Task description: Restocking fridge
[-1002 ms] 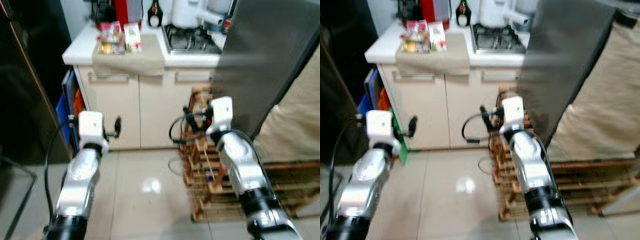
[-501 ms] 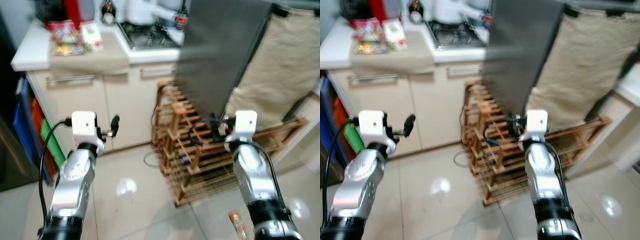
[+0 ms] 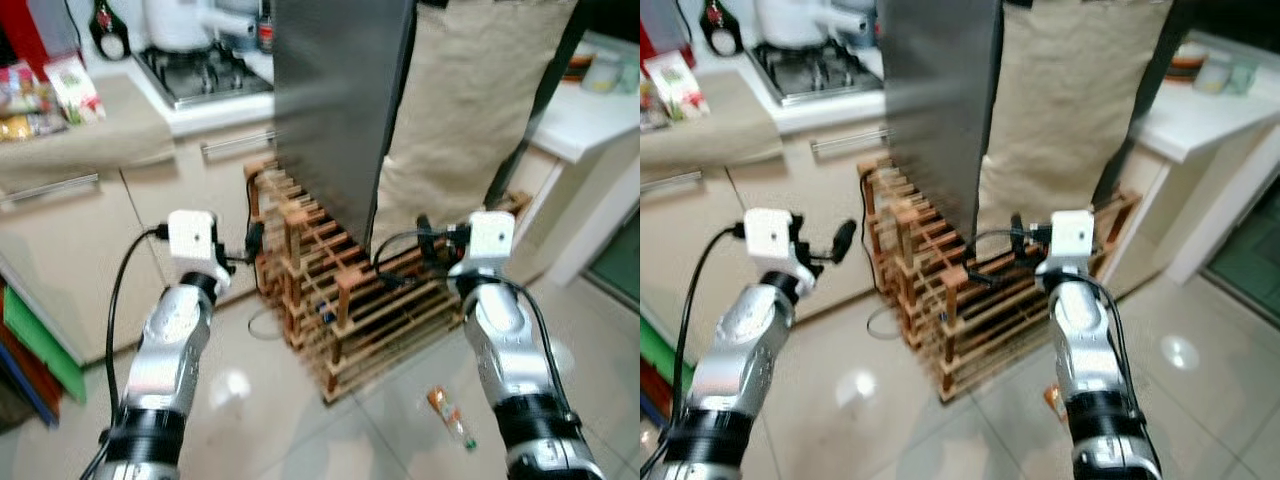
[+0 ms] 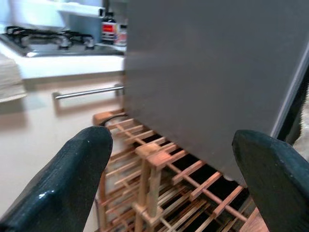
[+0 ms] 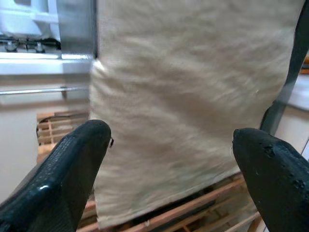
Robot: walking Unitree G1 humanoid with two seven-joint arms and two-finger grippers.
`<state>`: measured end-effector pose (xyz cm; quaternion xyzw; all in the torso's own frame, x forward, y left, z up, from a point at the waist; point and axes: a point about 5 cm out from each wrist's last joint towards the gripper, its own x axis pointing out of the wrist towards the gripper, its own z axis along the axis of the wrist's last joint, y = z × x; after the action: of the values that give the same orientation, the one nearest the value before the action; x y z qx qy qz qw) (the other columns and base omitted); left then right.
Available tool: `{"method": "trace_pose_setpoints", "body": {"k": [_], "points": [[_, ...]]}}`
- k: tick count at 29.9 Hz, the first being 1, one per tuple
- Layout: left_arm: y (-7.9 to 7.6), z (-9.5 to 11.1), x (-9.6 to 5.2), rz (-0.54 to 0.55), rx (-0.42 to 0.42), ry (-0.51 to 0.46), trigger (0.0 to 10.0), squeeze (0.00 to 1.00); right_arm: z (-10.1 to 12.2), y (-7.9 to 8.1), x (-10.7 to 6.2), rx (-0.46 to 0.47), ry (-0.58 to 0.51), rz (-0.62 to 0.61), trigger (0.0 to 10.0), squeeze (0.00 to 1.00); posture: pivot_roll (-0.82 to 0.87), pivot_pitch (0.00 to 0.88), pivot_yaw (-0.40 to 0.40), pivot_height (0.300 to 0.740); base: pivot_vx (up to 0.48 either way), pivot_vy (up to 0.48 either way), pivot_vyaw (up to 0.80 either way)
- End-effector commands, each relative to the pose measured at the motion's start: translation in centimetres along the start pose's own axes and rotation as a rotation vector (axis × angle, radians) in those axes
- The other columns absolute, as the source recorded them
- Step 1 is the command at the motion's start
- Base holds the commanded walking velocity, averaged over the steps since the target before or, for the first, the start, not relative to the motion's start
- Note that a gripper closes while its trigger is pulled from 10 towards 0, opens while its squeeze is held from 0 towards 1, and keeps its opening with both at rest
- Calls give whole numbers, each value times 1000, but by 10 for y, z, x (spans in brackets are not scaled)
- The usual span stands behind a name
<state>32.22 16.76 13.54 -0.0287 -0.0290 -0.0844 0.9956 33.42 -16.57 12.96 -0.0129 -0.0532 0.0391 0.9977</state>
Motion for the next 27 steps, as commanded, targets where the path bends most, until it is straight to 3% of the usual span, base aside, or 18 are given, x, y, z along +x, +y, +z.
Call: {"method": "trace_pose_setpoints", "body": {"k": [1, 6, 10, 13, 19, 27], "points": [[-1, 2, 1, -19, -5, -10, 10000, 0, 2, 4, -3, -7, -18, 19, 10000, 0, -124, 0, 15, 740, 259, 405, -619], [-5, 1, 1, -51, -14, -10, 10000, 0, -4, 2, -7, 0, 3, 15, 10000, 0, -129, 0, 22, 740, 259, 405, -614], [-14, 5, 10, -106, -3, -16, 10000, 0, 0, 1, -5, 13, -2, 8, 10000, 0, -140, 0, 41, 740, 194, 412, -630], [-14, 7, 16, -112, 42, -9, 10000, 0, 4, 2, -2, 8, -19, 6, 10000, 0, -138, 0, 44, 740, 0, 0, -631], [-7, 8, 16, -60, 8, -16, 10000, 0, 4, 11, 0, 8, -31, 23, 10000, 0, -126, 0, 50, 740, 0, 0, -635], [-10, 3, 11, -63, -7, -3, 10000, 0, 4, 14, 1, 27, -32, 24, 10000, 0, -107, 0, 45, 740, 0, 0, -644]]}}
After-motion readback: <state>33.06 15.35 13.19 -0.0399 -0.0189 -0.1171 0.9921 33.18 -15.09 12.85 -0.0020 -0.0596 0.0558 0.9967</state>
